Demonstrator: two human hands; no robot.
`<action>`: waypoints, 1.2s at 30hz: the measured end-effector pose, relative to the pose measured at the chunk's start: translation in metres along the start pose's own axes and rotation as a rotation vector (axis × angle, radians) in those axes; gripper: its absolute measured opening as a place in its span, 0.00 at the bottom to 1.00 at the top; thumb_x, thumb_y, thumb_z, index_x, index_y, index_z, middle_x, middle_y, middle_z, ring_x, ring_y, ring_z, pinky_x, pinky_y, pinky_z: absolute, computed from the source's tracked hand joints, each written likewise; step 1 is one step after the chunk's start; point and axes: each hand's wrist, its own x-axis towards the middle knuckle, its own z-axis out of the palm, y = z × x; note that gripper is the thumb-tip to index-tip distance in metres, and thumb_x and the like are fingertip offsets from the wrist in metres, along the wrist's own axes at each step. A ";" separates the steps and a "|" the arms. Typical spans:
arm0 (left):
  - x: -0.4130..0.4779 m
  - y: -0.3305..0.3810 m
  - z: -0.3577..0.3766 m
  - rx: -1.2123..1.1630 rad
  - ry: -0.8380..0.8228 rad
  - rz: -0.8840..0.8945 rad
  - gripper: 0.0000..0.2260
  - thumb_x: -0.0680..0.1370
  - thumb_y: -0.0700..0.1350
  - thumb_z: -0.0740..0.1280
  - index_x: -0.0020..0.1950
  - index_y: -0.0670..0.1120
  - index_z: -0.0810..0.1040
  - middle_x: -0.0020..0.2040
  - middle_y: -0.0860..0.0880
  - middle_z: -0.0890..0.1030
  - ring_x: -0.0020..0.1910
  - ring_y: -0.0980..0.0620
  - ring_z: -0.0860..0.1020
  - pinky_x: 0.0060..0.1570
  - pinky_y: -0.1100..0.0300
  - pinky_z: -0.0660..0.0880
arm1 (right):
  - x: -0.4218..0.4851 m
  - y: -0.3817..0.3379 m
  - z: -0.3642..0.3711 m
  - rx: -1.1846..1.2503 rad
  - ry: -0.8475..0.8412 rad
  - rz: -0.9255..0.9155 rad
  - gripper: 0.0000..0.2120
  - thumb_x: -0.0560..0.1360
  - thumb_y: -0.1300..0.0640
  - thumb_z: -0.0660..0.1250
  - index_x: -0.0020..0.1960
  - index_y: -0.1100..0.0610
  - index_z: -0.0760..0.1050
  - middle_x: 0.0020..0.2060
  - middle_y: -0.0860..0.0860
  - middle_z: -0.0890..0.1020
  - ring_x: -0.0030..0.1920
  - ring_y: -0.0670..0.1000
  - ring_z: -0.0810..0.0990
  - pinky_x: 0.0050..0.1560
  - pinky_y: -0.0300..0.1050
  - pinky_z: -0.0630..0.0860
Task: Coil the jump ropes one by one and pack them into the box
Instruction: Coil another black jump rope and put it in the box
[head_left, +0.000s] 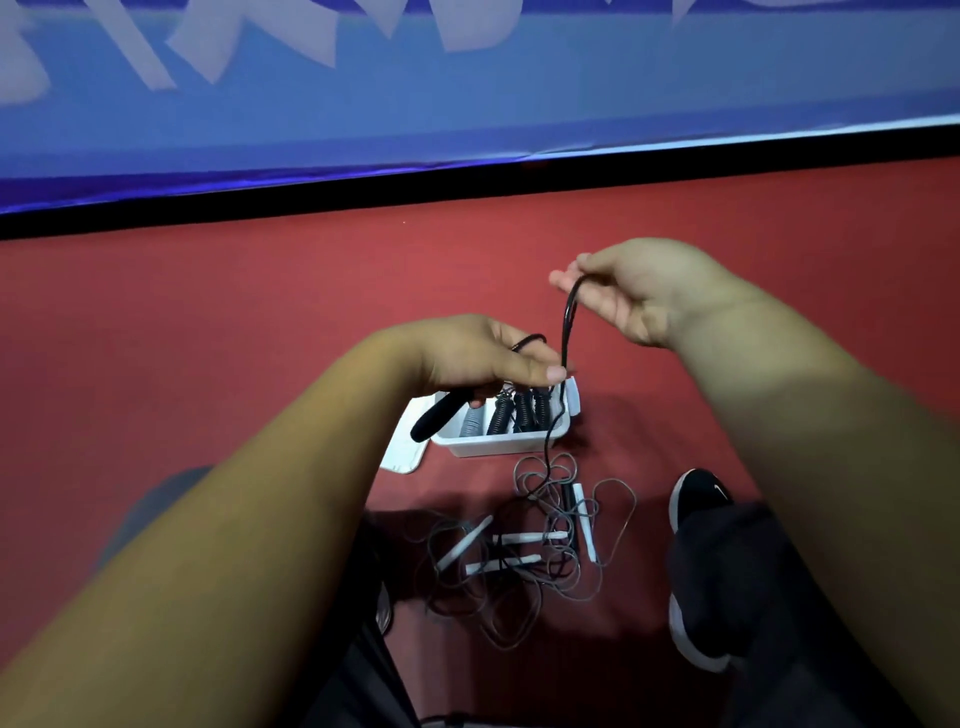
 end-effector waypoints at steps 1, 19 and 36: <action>-0.001 0.000 0.002 0.025 -0.004 0.015 0.11 0.77 0.54 0.76 0.59 0.56 0.87 0.43 0.53 0.80 0.33 0.55 0.68 0.37 0.57 0.66 | 0.000 -0.002 -0.002 0.070 0.008 -0.023 0.05 0.85 0.70 0.62 0.50 0.68 0.74 0.41 0.58 0.79 0.32 0.55 0.88 0.33 0.42 0.84; 0.012 0.012 -0.026 -0.780 0.510 0.205 0.10 0.82 0.51 0.71 0.52 0.45 0.84 0.39 0.52 0.78 0.25 0.57 0.62 0.26 0.64 0.60 | -0.007 0.027 0.004 -0.990 -0.277 0.054 0.18 0.79 0.64 0.60 0.60 0.52 0.84 0.57 0.52 0.87 0.51 0.52 0.84 0.60 0.50 0.82; 0.009 0.009 -0.020 -0.396 0.207 0.089 0.23 0.86 0.59 0.59 0.63 0.43 0.83 0.59 0.44 0.86 0.27 0.54 0.61 0.30 0.60 0.66 | -0.003 -0.006 0.018 0.265 -0.046 -0.195 0.03 0.85 0.69 0.61 0.57 0.69 0.71 0.43 0.66 0.85 0.39 0.56 0.89 0.37 0.44 0.85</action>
